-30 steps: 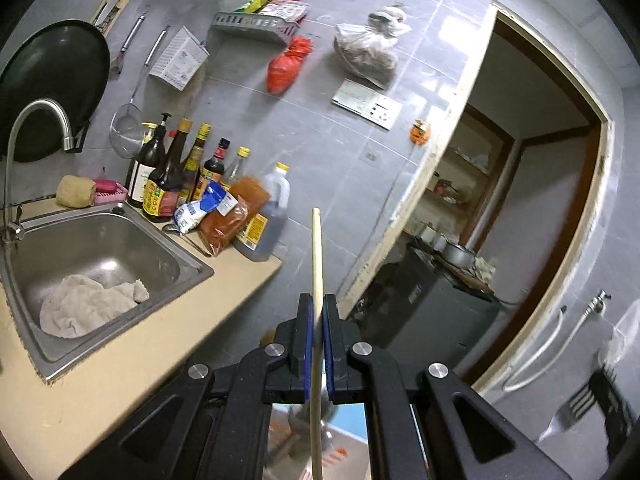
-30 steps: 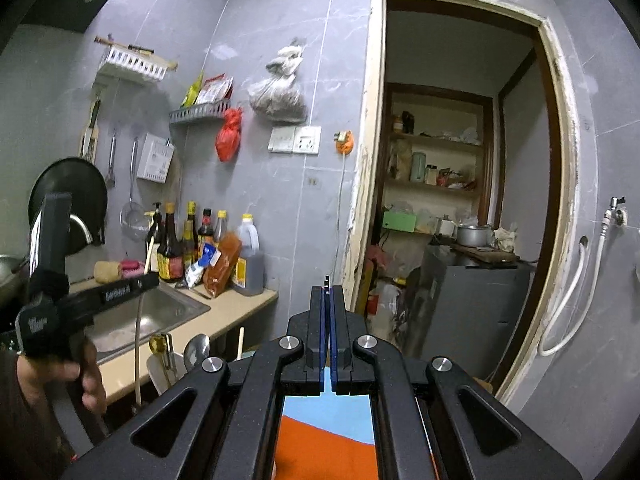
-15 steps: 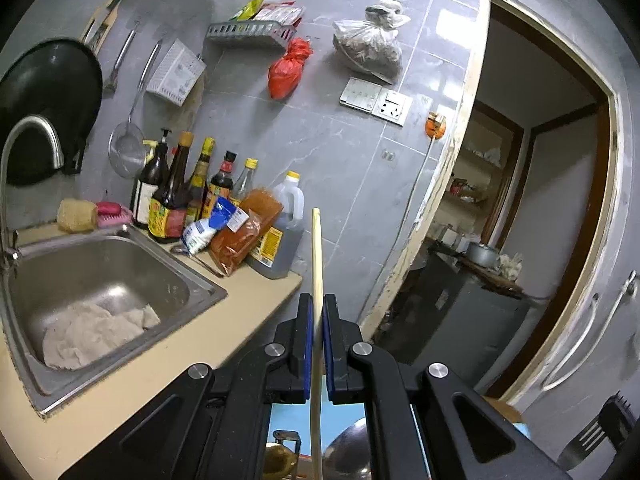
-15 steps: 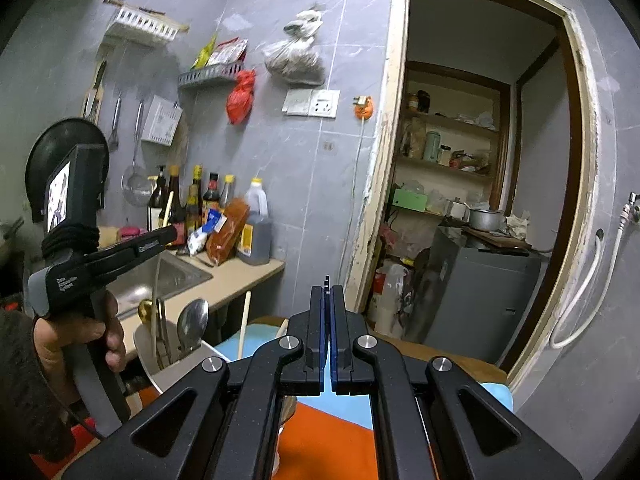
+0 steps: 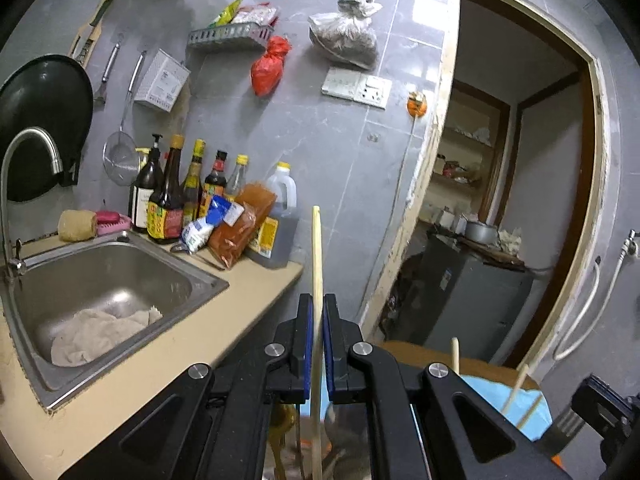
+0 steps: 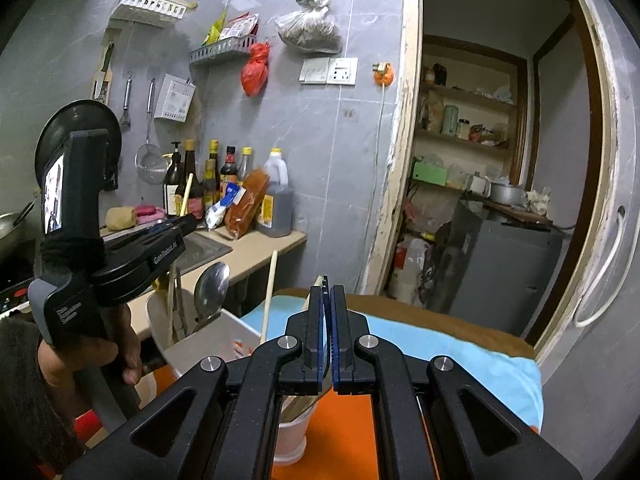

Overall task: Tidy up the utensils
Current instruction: 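Lift the chopstick and fork and carry both over the white caddy, then open both grippers to drop the chopstick and fork into the caddy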

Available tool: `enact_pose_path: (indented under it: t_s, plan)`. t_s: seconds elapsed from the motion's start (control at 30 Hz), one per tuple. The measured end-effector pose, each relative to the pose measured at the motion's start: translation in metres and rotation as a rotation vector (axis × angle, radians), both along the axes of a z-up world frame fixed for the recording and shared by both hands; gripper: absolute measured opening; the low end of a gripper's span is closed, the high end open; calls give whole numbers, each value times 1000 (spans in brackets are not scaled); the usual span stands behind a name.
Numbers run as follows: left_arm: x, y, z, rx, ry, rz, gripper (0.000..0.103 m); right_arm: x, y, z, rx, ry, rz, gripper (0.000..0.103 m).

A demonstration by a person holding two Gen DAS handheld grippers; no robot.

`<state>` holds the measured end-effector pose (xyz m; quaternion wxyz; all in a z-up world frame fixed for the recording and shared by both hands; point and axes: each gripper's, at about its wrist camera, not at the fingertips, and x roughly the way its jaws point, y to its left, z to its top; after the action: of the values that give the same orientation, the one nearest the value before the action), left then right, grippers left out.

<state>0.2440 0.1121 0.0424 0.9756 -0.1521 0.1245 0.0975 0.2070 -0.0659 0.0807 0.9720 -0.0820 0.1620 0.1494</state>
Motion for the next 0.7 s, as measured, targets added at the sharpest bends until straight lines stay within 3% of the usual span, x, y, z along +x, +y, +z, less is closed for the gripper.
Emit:
enact_pose_path:
  t_s: [0.17, 0.23, 0.43, 0.5, 0.57, 0.63, 0.7]
  plan:
    - [-5, 1, -6, -41, 63, -43, 5, -1, -12, -4, 51, 34, 0, 6]
    - [-5, 0, -7, -47, 92, -61, 6, -1, -15, -5, 63, 35, 2, 12]
    - [-10, -10, -5, -46, 150, -128, 11, -5, -26, 0, 107, 21, -3, 14]
    - [-14, -14, -4, -51, 158, -144, 20, -7, -30, 0, 115, 22, -16, 19]
    - [-19, -17, -4, -61, 156, -153, 41, -9, -35, 0, 127, 23, -27, 29]
    - [-28, -21, -3, -78, 141, -153, 51, -11, -43, -1, 139, 28, -41, 33]
    - [-32, -25, -3, -85, 146, -157, 52, -12, -49, -3, 142, 36, -52, 33]
